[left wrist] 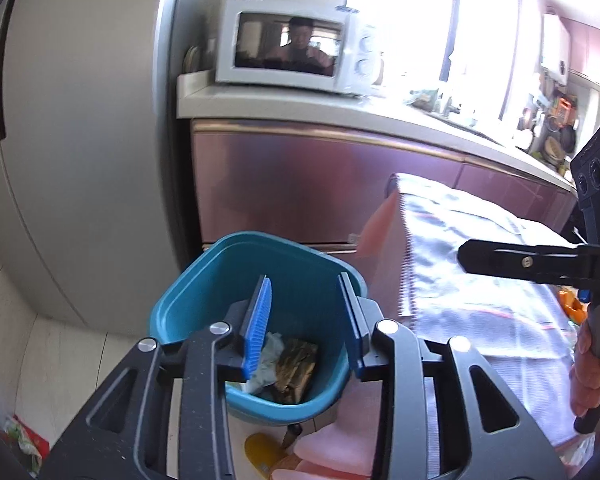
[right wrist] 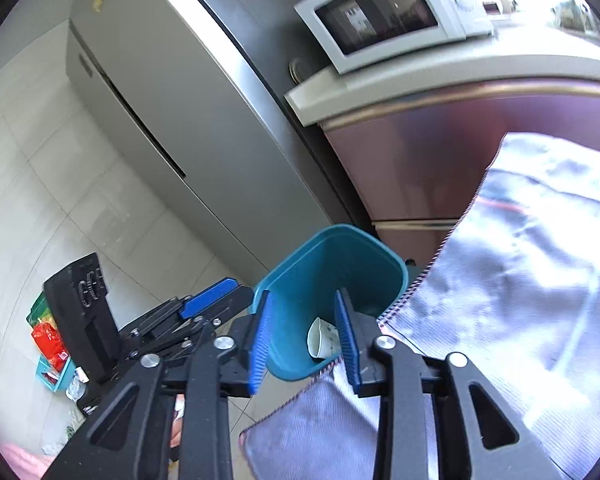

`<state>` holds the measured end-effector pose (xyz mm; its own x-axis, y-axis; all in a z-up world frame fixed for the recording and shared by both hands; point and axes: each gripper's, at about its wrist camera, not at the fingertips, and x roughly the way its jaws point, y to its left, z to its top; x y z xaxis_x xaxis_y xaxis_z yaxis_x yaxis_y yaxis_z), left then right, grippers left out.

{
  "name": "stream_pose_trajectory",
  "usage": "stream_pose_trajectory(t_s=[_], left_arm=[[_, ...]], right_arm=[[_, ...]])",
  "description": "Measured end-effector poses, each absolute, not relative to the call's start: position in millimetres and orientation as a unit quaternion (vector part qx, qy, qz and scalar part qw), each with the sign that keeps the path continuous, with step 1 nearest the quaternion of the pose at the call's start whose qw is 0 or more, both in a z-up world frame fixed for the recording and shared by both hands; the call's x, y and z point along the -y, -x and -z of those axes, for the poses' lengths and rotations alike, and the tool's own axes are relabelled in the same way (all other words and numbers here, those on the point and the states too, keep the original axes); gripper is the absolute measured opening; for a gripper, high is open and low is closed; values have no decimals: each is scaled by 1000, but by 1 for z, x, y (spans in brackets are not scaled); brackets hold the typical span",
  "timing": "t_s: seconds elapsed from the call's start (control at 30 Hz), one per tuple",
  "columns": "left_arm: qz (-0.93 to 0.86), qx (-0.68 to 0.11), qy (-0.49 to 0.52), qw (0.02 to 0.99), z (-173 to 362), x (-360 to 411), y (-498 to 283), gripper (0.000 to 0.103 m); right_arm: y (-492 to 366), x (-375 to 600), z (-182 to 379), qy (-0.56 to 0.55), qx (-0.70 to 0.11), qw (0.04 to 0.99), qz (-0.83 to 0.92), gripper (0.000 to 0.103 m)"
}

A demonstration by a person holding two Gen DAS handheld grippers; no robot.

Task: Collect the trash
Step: 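Move both tools back over the table toward the remaining cup and foam nets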

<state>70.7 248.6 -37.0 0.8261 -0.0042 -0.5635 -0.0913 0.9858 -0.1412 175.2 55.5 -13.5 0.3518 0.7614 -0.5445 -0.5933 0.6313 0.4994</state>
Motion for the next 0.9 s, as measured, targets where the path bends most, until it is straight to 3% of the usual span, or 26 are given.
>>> stream_pose_trajectory(t_s=[0.17, 0.47, 0.9], left_arm=[[5, -287, 75, 955, 28, -228, -67, 38], [74, -290, 64, 952, 22, -175, -65, 38], [212, -291, 7, 933, 14, -34, -70, 41]], right_arm=[[-155, -16, -4, -111, -360, 834, -403, 39], [-109, 93, -8, -125, -331, 880, -319, 39], [-48, 243, 8, -151, -304, 931, -136, 39]])
